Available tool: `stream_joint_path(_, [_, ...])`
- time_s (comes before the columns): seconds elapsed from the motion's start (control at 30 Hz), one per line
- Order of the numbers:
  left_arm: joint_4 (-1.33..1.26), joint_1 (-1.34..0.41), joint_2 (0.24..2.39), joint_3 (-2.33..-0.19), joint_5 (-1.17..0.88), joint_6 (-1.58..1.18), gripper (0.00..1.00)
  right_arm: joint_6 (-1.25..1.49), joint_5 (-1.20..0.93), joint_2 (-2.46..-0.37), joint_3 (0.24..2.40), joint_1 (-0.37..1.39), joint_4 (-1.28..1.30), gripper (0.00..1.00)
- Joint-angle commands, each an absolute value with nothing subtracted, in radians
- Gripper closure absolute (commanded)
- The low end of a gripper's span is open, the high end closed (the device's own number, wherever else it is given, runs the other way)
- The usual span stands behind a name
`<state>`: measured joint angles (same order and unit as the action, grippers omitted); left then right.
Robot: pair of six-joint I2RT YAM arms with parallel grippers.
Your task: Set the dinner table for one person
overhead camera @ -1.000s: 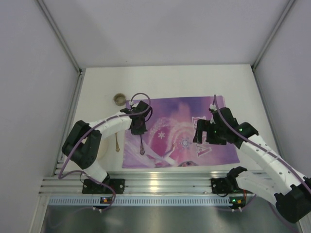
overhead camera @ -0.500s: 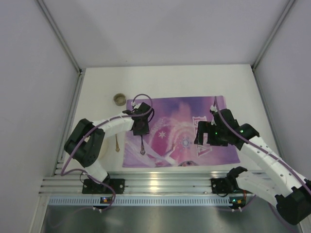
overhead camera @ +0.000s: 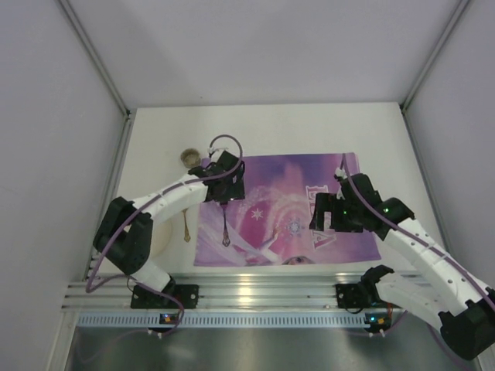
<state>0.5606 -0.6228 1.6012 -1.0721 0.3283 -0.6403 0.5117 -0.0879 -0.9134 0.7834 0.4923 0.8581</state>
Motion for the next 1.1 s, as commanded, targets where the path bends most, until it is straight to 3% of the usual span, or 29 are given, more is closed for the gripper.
stream_joint_path(0.0, [0.6, -0.614, 1.494, -1.134, 0.475, -0.563, 0.06, 0.486, -0.089, -0.87, 0.813, 0.479, 0.844, 0.0])
stream_joint_path(0.1, [0.609, -0.568, 1.45, -1.141, 0.517, -0.522, 0.06, 0.494, -0.084, -0.847, 0.805, 0.477, 0.838, 0.0])
stream_joint_path(0.33, [0.727, -0.257, 1.456, -1.125, 0.431, -0.509, 0.07, 0.495, -0.083, -0.833, 0.793, 0.479, 0.838, 0.0])
stream_joint_path(0.5, [0.687, -0.222, 1.453, -1.008, 0.359, -0.529, 0.11, 0.499, -0.087, -0.842, 0.788, 0.48, 0.833, 0.0])
stream_joint_path(0.6, [0.638, -0.222, 1.454, -0.944, 0.309, -0.541, 0.17, 0.499, -0.089, -0.847, 0.787, 0.48, 0.83, 0.0])
stream_joint_path(0.77, [0.615, -0.222, 1.47, -0.874, 0.319, -0.56, 0.36, 0.499, -0.091, -0.85, 0.781, 0.479, 0.83, 0.0])
stream_joint_path(1.07, [0.528, -0.222, 1.526, -0.812, 0.284, -0.566, 0.46, 0.506, -0.089, -0.854, 0.772, 0.479, 0.828, 0.0])
